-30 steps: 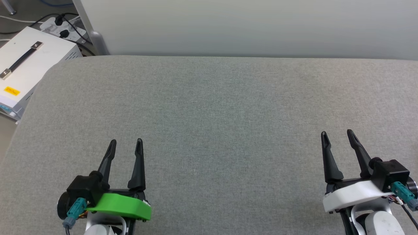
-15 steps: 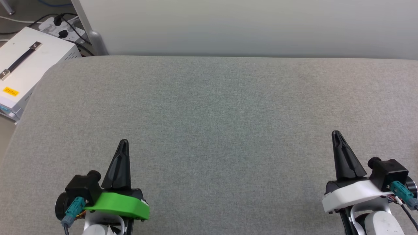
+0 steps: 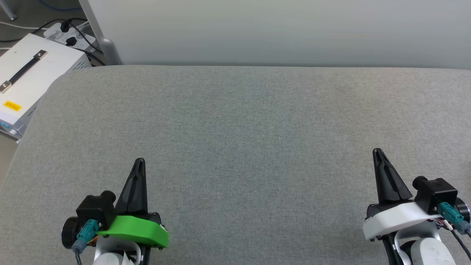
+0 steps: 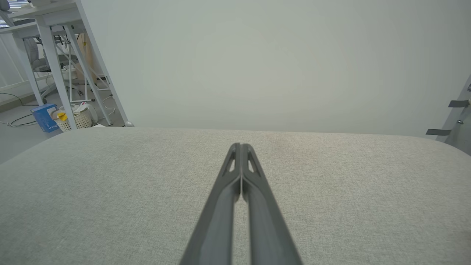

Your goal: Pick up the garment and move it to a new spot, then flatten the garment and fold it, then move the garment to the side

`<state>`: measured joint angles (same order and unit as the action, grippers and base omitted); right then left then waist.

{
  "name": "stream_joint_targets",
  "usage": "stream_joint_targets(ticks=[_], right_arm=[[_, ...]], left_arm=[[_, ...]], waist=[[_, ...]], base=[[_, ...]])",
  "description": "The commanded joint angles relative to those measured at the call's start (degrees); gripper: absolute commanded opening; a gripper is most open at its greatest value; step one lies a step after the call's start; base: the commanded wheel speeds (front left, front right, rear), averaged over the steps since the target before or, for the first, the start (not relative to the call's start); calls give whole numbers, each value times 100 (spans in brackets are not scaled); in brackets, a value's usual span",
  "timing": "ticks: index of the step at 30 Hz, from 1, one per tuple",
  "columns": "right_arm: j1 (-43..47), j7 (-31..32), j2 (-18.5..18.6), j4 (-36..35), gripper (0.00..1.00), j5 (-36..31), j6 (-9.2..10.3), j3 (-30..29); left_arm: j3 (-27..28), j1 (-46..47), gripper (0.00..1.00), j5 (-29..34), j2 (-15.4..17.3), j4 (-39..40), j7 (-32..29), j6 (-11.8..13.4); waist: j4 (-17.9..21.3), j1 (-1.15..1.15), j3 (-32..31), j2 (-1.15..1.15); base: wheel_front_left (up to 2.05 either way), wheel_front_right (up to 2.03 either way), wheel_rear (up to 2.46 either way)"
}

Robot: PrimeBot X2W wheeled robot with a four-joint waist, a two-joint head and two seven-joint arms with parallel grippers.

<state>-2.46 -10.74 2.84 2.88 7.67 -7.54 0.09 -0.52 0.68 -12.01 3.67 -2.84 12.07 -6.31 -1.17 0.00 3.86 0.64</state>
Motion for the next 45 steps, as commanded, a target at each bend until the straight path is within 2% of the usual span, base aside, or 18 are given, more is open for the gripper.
stream_joint_targets(ticks=[1, 45], right_arm=[[46, 37, 5, -40, 0, -75, 1, 0], [135, 502, 5, -152, 0, -385, 3, -4]], left_arm=[[10, -13, 0, 93, -13, 28, -25, 38], [29, -38, 0, 590, -43, 143, -555, 304]], waist=[[2, 0, -6, -12], [54, 0, -176, -35]], base=[[0, 0, 0], [0, 0, 0]])
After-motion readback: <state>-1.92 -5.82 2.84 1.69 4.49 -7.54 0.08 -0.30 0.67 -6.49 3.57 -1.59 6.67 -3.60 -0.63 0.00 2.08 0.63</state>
